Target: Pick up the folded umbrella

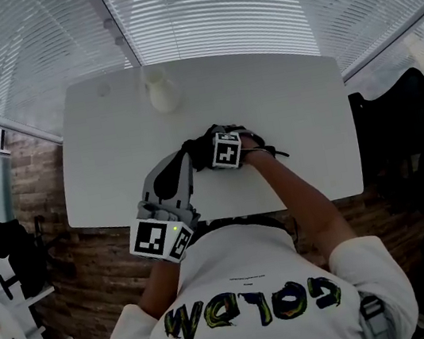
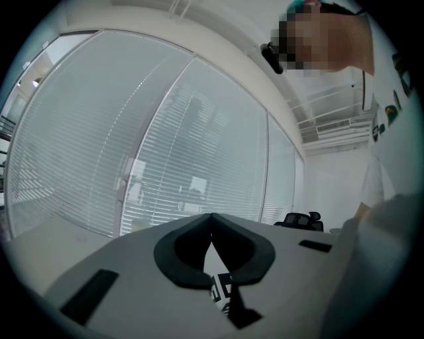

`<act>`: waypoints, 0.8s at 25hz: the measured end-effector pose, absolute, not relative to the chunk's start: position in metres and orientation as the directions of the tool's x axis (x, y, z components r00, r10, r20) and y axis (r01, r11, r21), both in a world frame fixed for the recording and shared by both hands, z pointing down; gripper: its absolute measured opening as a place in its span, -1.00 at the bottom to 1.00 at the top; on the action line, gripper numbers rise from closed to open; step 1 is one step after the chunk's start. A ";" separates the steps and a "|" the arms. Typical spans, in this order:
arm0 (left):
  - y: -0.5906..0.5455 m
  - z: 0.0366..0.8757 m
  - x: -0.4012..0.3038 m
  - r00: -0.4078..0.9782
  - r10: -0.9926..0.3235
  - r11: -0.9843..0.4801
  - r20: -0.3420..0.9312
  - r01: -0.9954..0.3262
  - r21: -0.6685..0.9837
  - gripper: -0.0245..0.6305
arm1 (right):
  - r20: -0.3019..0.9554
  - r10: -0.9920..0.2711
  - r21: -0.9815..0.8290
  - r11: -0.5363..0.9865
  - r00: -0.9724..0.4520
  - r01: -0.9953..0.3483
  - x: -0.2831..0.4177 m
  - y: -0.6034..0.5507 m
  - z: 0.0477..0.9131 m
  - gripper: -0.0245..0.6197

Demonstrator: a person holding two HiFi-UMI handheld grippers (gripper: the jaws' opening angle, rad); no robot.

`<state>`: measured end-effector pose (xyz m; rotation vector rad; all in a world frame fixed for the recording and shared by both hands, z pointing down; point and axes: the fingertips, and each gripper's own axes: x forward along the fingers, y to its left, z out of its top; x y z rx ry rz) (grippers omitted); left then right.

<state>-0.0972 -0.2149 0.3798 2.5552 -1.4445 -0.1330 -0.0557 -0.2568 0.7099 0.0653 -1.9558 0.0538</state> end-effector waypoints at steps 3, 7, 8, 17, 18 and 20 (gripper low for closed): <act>-0.213 0.381 -0.096 0.517 -0.856 -0.500 0.021 -0.837 0.221 -0.90 | 0.924 -0.005 -0.015 0.999 -0.383 -0.050 -0.056 -0.251 0.709 0.39; -0.211 0.381 -0.096 0.514 -0.857 -0.498 0.020 -0.839 0.219 -0.90 | 0.918 0.013 -0.023 1.000 -0.396 -0.021 -0.058 -0.241 0.706 0.05; -0.211 0.381 -0.097 0.513 -0.858 -0.498 0.019 -0.839 0.218 -0.90 | 0.916 0.013 -0.021 1.000 -0.401 -0.016 -0.058 -0.239 0.705 0.00; -0.210 0.377 -0.094 0.514 -0.858 -0.501 0.008 -0.838 0.216 -0.90 | 0.895 -0.060 0.028 0.997 -0.443 -0.078 -0.049 -0.239 0.693 -0.17; -0.210 0.376 -0.094 0.515 -0.857 -0.502 0.006 -0.837 0.217 -0.90 | 0.887 -0.073 0.032 0.995 -0.456 -0.096 -0.047 -0.241 0.688 -0.17; -0.210 0.376 -0.093 0.518 -0.856 -0.505 0.003 -0.835 0.218 -0.90 | 0.869 -0.105 0.043 0.990 -0.483 -0.137 -0.042 -0.245 0.675 -0.17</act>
